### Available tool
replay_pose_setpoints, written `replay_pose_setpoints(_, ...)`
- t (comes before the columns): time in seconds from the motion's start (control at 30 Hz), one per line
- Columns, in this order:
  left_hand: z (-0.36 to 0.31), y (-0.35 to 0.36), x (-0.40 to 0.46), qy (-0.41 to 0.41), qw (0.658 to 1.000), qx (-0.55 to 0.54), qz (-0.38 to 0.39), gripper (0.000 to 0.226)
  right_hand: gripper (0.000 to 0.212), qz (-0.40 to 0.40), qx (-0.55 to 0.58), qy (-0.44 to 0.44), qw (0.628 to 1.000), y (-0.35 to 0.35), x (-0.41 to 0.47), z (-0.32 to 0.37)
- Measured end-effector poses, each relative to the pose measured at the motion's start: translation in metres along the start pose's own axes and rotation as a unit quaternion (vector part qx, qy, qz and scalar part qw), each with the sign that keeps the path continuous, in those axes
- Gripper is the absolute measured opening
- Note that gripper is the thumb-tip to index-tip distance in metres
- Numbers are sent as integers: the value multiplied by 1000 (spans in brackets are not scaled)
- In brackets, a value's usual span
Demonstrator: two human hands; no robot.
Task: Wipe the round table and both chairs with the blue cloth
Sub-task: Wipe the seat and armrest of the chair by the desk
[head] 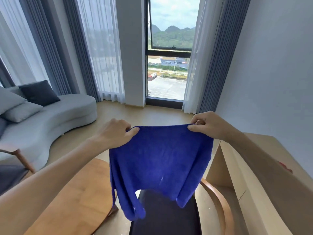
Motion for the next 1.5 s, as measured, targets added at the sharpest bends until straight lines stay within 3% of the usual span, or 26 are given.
replay_pose_setpoints(0.1, -7, 7, 3, -16, 1000, -11, 3, 30, 11, 18, -33, -17, 999, 7, -1, 11)
replay_pose_setpoints(0.17, -13, 9, 6, -51, 995, -87, 9, 23, 13, 41, -25, -11, 999, 14, -2, 20)
replay_pose_setpoints(0.33, -31, 9, 4, -150, 938, -310, 46, 21, 14, 50, -29, -3, 998, 40, -7, 41)
replay_pose_setpoints(0.47, -42, 10, 3, -176, 911, -370, 49, 27, 14, 41, 32, 30, 998, 63, -7, 57)
replay_pose_setpoints(0.53, -43, 10, 4, -176, 906, -384, 35, 25, 16, 79, 47, 40, 995, 70, -9, 63)
replay_pose_setpoints(0.67, -44, 7, 2, -153, 910, -384, 10, 19, 12, 231, 26, 29, 972, 74, -15, 67)
replay_pose_setpoints(0.77, -53, 5, -2, -128, 914, -385, 17, 18, 8, 152, 41, 7, 987, 67, -9, 72)
replay_pose_setpoints(0.87, -64, 6, -5, -104, 916, -386, 36, 18, 27, 23, 137, 30, 990, 63, -2, 79)
replay_pose_setpoints(1.0, -66, 3, -5, -98, 909, -404, 42, 16, 33, -65, 100, 16, 993, 57, -1, 84)
replay_pose_setpoints(1.23, -67, 0, -11, -73, 913, -399, 37, 15, 33, -60, 188, 92, 976, 49, 1, 95)
replay_pose_setpoints(1.5, -72, -2, -12, -20, 946, -316, -66, 14, 24, -80, 273, 141, 948, 49, -9, 100)
Point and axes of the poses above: each hand's wrist, its own x-axis towards the middle knuckle, its own y-axis out of the palm, z = x × y, the point moved 2 cm from there along x, towards the middle knuckle, and after that the axes turned 2 degrees about -x, right-handed, at the moved point
